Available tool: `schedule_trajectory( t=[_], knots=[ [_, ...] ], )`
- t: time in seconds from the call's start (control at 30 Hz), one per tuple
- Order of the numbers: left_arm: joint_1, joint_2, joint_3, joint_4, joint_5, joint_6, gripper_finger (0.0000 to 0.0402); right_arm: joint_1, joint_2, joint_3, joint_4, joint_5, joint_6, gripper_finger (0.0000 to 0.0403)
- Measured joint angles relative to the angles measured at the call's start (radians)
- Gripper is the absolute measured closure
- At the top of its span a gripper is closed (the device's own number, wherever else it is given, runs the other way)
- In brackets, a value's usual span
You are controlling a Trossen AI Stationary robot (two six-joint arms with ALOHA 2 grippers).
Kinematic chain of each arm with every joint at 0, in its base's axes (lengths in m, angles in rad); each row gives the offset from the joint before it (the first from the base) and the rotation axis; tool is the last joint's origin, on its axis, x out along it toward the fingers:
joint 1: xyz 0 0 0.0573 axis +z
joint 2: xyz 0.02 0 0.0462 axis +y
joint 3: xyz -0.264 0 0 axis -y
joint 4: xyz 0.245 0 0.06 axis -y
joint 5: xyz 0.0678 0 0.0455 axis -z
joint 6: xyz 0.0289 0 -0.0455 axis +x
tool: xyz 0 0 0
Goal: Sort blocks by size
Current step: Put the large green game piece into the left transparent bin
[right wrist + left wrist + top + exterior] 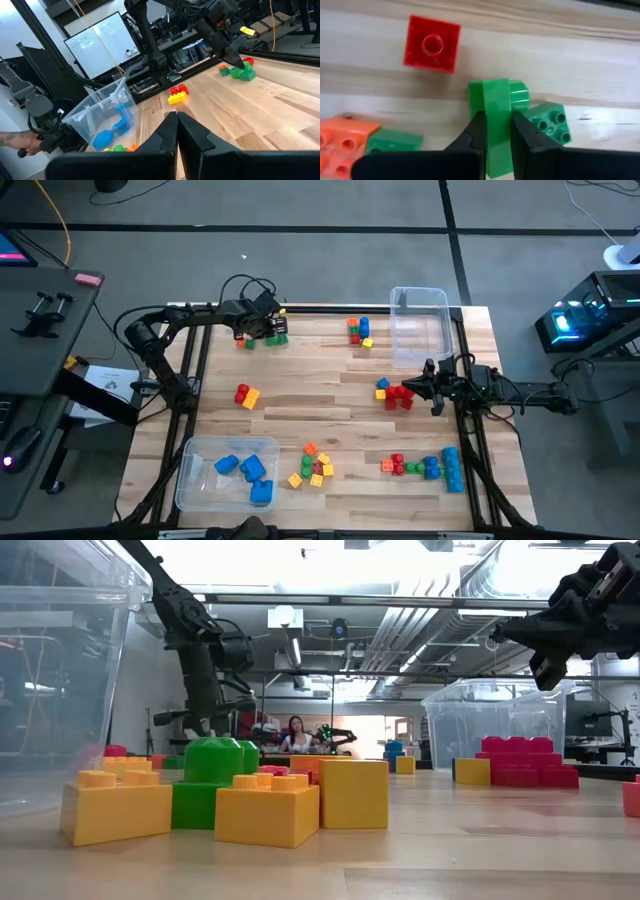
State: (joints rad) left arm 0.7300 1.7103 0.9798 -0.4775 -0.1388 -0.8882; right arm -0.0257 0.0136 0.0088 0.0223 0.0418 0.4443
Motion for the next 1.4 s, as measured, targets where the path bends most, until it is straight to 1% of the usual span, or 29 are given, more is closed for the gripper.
schedule_trajectory(
  t=[0.1, 0.2, 0.3, 0.4, 0.53, 0.6, 0.67, 0.73, 0.8, 0.87, 0.93, 0.97, 1.0, 1.03, 1.1, 1.2, 1.23, 1.3, 1.4],
  knots=[
    [0.0, -0.015, 0.005, 0.031, 0.02, 0.013, 0.0381, 0.0, 0.0, 0.0, 0.0, 0.0, 0.0, 0.0398],
    [0.002, -0.045, -0.003, 0.016, 0.024, 0.032, 0.0383, 0.0, 0.0, 0.0, 0.0, 0.0, 0.0, 0.0398],
    [0.011, -0.106, -0.002, 0.028, 0.011, 0.055, 0.0399, 0.0, 0.0, 0.0, 0.0, 0.0, 0.0, 0.0398],
    [0.03, -0.163, -0.001, 0.027, -0.009, 0.092, 0.0397, 0.0, 0.0, 0.0, 0.0, 0.0, 0.0, 0.0398],
    [0.049, -0.229, -0.001, 0.024, 0.005, 0.123, 0.0401, 0.0, 0.0, 0.0, 0.0, 0.0, 0.0, 0.0398],
    [0.051, -0.269, -0.002, 0.031, 0.052, 0.123, 0.0401, 0.0, 0.0, 0.0, 0.0, 0.0, 0.0, 0.0398],
    [0.041, -0.324, -0.002, 0.048, 0.134, 0.182, 0.0401, 0.0, 0.0, 0.0, 0.0, 0.0, 0.0, 0.0398],
    [0.019, -0.392, -0.001, 0.047, 0.262, 0.271, 0.0401, 0.0, 0.0, 0.0, 0.0, 0.0, 0.0, 0.0398],
    [-0.022, -0.466, -0.001, 0.01, 0.414, 0.334, 0.0401, 0.0, 0.0, 0.0, 0.0, 0.0, 0.0, 0.0398],
    [-0.086, -0.549, -0.001, -0.029, 0.553, 0.348, 0.0401, 0.0, 0.0, 0.0, 0.0, 0.0, 0.0, 0.0398],
    [-0.18, -0.637, -0.002, -0.049, 0.668, 0.333, 0.0401, 0.0, 0.0, 0.0, 0.0, 0.0, 0.0, 0.0398],
    [-0.239, -0.68, -0.001, -0.046, 0.7, 0.299, 0.0401, 0.0, 0.0, 0.0, 0.0, 0.0, 0.0, 0.0398],
    [-0.303, -0.721, -0.001, -0.04, 0.709, 0.246, 0.0401, 0.0, 0.0, 0.0, 0.0, 0.0, 0.0, 0.0398],
    [-0.371, -0.758, -0.001, -0.031, 0.707, 0.182, 0.0401, 0.0, 0.0, 0.0, 0.0, 0.0, 0.0, 0.0398],
    [-0.505, -0.82, -0.001, -0.006, 0.667, 0.049, 0.0401, 0.0, 0.0, 0.0, 0.0, 0.0, 0.0, 0.0398],
    [-0.712, -0.879, 0.0, 0.019, 0.551, -0.122, 0.0401, 0.0, 0.0, 0.0, 0.0, 0.0, 0.0, 0.0398],
    [-0.777, -0.888, 0.0, 0.012, 0.508, -0.165, 0.0401, 0.0, 0.0, 0.0, 0.0, 0.0, 0.0, 0.0398],
    [-0.899, -0.892, 0.0, -0.02, 0.456, -0.231, 0.0401, 0.0, 0.0, 0.0, 0.0, 0.0, 0.0, 0.0398],
    [-1.05, -0.859, 0.0, -0.118, 0.441, -0.286, 0.0401, 0.0, 0.0, 0.0, 0.0, 0.0, 0.0, 0.0398]
  ],
)
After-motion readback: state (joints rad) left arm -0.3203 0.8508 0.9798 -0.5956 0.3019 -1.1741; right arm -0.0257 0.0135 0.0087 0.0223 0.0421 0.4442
